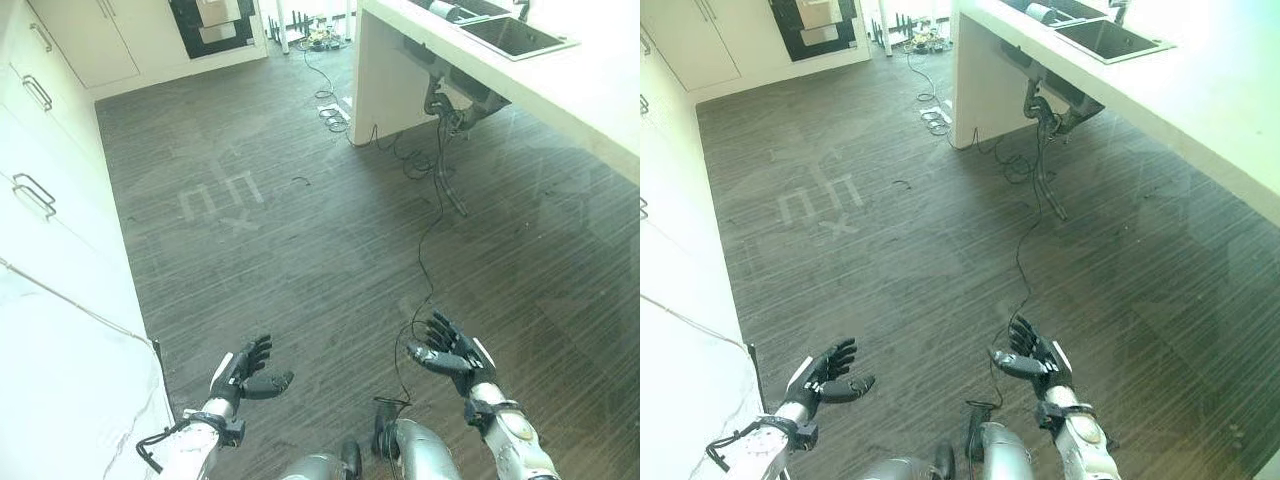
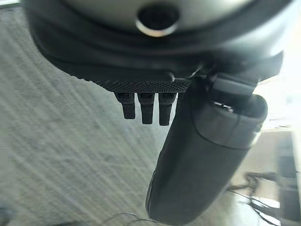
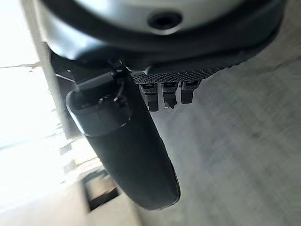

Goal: Place the dishes in the dishwasher.

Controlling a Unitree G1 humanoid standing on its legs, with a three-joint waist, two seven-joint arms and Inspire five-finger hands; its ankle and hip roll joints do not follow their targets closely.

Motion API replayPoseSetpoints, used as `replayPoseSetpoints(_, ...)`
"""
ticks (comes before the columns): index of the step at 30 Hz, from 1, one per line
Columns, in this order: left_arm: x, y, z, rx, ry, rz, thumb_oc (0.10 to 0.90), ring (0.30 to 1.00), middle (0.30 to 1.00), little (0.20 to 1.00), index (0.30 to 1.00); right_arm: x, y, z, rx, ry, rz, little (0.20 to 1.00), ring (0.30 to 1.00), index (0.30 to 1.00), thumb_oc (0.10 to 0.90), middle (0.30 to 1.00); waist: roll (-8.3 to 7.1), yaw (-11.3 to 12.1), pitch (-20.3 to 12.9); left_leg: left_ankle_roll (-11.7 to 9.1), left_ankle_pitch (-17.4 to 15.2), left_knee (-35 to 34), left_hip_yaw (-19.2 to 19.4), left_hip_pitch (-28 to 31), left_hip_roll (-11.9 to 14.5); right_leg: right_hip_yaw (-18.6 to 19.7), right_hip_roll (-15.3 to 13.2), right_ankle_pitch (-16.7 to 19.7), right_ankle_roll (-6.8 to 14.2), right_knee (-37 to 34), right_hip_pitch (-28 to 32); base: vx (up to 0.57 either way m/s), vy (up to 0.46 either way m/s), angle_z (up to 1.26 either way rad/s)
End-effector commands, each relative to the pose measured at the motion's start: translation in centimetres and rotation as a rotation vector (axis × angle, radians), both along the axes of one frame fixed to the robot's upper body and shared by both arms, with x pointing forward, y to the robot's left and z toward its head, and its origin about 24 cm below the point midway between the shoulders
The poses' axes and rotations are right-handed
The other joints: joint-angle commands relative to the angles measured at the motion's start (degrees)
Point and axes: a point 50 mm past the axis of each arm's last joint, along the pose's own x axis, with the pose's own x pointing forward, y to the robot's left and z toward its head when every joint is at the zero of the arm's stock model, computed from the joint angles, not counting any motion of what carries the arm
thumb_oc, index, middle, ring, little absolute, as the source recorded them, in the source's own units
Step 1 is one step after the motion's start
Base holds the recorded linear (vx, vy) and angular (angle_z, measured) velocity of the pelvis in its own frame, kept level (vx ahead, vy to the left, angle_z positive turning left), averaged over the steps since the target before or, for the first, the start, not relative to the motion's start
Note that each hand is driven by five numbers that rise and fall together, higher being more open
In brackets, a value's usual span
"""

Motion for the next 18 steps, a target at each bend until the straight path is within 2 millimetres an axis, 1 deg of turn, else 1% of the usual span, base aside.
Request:
replayPoseSetpoints(1,1.4,-0.5,2.1,-0.005,-0.15,-0.052,0.8,0.9,0.9,0.9,0.9,2.5,-1.1,3.5,0.017,-0.205,-0.008,0.9,0.9,0.9,0.8,0.9,0.44,-0.48,-0.47,-2.26,-6.64,2.81,-8.3,2.58,2.06,2.36,-1.49,4.2,3.05,4.93,3.96,0.59,-0.07,0.31)
replayPoseSetpoints(2,1.1,-0.6,1.9,-0.007,-0.139,-0.053,0.8,0.9,0.9,0.9,0.9,2.3,-1.1,3.4,0.016,-0.198,-0.011,0.9,0.9,0.9,0.8,0.9,0.22,-0.63,-0.84,-2.35,-7.19,2.81,-8.69,3.39,1.87,2.94,-1.31,4.1,2.73,4.93,4.57,0.54,-0.073,0.15)
replayPoseSetpoints(4,0.7,-0.7,1.4,-0.007,-0.118,-0.048,0.8,0.9,0.9,0.9,0.9,2.1,-1.1,3.1,0.029,-0.185,-0.021,0.9,0.9,0.9,0.8,0.9,0.31,-0.96,-1.4,-2.68,-7.34,2.81,-9.53,4.71,2.0,4.32,-0.34,3.79,2.02,4.93,5.54,0.39,-0.061,-0.09)
replayPoseSetpoints(5,0.5,-0.7,1.1,-0.009,-0.11,-0.039,0.8,0.9,0.9,0.9,0.9,2.1,-1.1,3.0,0.034,-0.183,-0.021,0.9,0.9,0.9,0.8,0.9,0.38,-1.23,-1.88,-3.07,-7.06,2.81,-9.94,5.43,2.32,4.71,0.09,3.49,1.35,4.93,5.94,0.36,-0.04,0.05)
replayPoseSetpoints(6,0.4,-0.7,1.0,-0.014,-0.107,-0.034,0.8,0.9,0.9,0.9,0.9,2.1,-1.1,3.0,0.029,-0.182,-0.019,0.9,0.9,0.9,0.8,0.9,0.82,-1.32,-1.94,-3.58,-7.15,2.81,-9.93,6.85,3.11,4.83,0.83,2.68,0.72,4.93,6.74,0.37,-0.026,0.36)
replayPoseSetpoints(7,0.3,-0.7,0.9,-0.019,-0.105,-0.027,0.8,0.9,0.9,0.9,0.9,2.1,-1.1,3.0,0.019,-0.181,-0.016,0.9,0.9,0.9,0.8,0.9,0.96,-1.47,-2.2,-4.5,-6.6,2.81,-9.56,8.01,3.7,5.12,1.27,1.69,-0.06,4.93,7.74,0.54,-0.04,0.47)
replayPoseSetpoints(8,0.1,-0.7,0.7,-0.027,-0.103,-0.011,0.8,0.9,0.9,0.9,0.9,2.3,-1.4,3.3,-0.001,-0.18,-0.006,0.9,0.9,0.9,0.8,0.9,0.73,-1.07,-2.82,-7.19,2.5,2.81,-8.58,11.52,4.89,6.11,1.8,-1.17,-1.71,4.93,10.5,0.59,-0.067,0.12)
replayPoseSetpoints(9,0.2,-0.9,0.7,-0.045,-0.115,0.0,0.8,0.9,0.9,0.9,0.9,2.4,-1.8,3.5,-0.013,-0.191,-0.003,0.9,0.9,0.9,0.8,0.9,-0.2,-0.44,-2.7,-8.48,8.57,7.67,-8.17,9.34,5.06,7.1,1.15,-2.51,-2.53,4.93,12.02,0.58,-0.071,-0.26)
replayPoseSetpoints(11,0.1,-1.2,0.7,-0.073,-0.126,0.013,0.8,0.9,0.9,0.9,0.9,2.4,-2.5,3.9,-0.051,-0.205,0.012,0.9,0.9,0.9,0.8,0.9,-0.63,0.45,-1.96,-10.23,12.54,23.08,-7.47,1.68,4.06,8.09,1.08,-4.08,-3.79,4.93,14.59,0.39,-0.049,-0.04)
replayPoseSetpoints(12,0.3,-1.0,0.9,-0.074,-0.127,0.009,0.8,0.9,0.9,0.9,0.9,2.4,-3.0,4.2,-0.068,-0.218,0.011,0.9,0.9,0.9,0.8,0.9,-1.56,0.98,-1.05,-10.4,14.03,33.88,-5.69,-6.34,4.83,8.44,0.6,-5.27,-4.82,4.93,16.73,0.32,-0.046,0.05)
replayPoseSetpoints(13,0.3,-1.0,1.0,-0.075,-0.127,0.007,0.8,0.9,0.9,0.9,0.9,2.4,-3.1,4.3,-0.069,-0.222,0.01,0.9,0.9,0.9,0.8,0.9,-1.35,1.02,-0.94,-10.33,13.9,35.23,-5.67,-7.75,5.24,8.35,0.87,-5.44,-4.96,4.93,16.97,0.31,-0.027,-0.1)
replayPoseSetpoints(14,0.4,-1.0,1.0,-0.079,-0.127,0.003,0.8,0.9,0.9,0.9,0.9,2.4,-3.3,4.5,-0.068,-0.232,0.006,0.9,0.9,0.9,0.8,0.9,-1.12,1.5,-0.39,-9.88,13.44,35.3,-5.31,-11.02,5.16,8.49,1.36,-5.95,-5.17,4.93,18.01,0.31,0.05,-0.23)
replayPoseSetpoints(15,0.4,-1.0,1.0,-0.079,-0.126,-0.001,0.8,0.9,0.9,0.9,0.9,2.6,-3.2,4.6,-0.067,-0.244,0.008,0.9,0.9,0.9,0.8,0.9,-0.82,2.3,0.2,-9.0,12.22,30.5,-4.87,-12.61,4.42,8.92,2.05,-6.66,-5.05,4.93,19.16,0.43,0.112,-0.21)
replayPoseSetpoints(16,0.3,-1.1,0.9,-0.076,-0.126,0.001,0.8,0.9,0.9,0.9,0.9,2.9,-2.9,4.8,-0.07,-0.251,0.02,0.9,0.9,0.9,0.8,0.9,-1.01,2.95,0.29,-7.87,11.07,23.16,-4.31,-12.38,3.28,9.72,2.26,-7.18,-4.69,4.93,19.58,0.45,0.17,-0.32)
replayPoseSetpoints(17,0.1,-1.1,0.7,-0.074,-0.124,0.007,0.8,0.9,0.9,0.9,0.9,3.1,-2.6,4.8,-0.072,-0.254,0.033,0.9,0.9,0.9,0.8,0.9,-1.11,3.37,0.26,-7.36,10.95,16.77,-4.08,-11.08,3.45,10.27,2.62,-7.91,-4.4,4.93,20.1,0.48,0.242,-0.3)
replayPoseSetpoints(18,-0.1,-1.1,0.6,-0.077,-0.12,0.015,0.8,0.9,0.9,0.9,0.9,3.3,-2.1,4.9,-0.075,-0.254,0.044,0.9,0.9,0.9,0.8,0.9,-0.86,3.92,0.34,-7.22,11.7,7.52,-4.01,-9.67,4.24,10.67,3.18,-8.86,-4.04,4.93,21.1,0.41,0.232,-0.68)
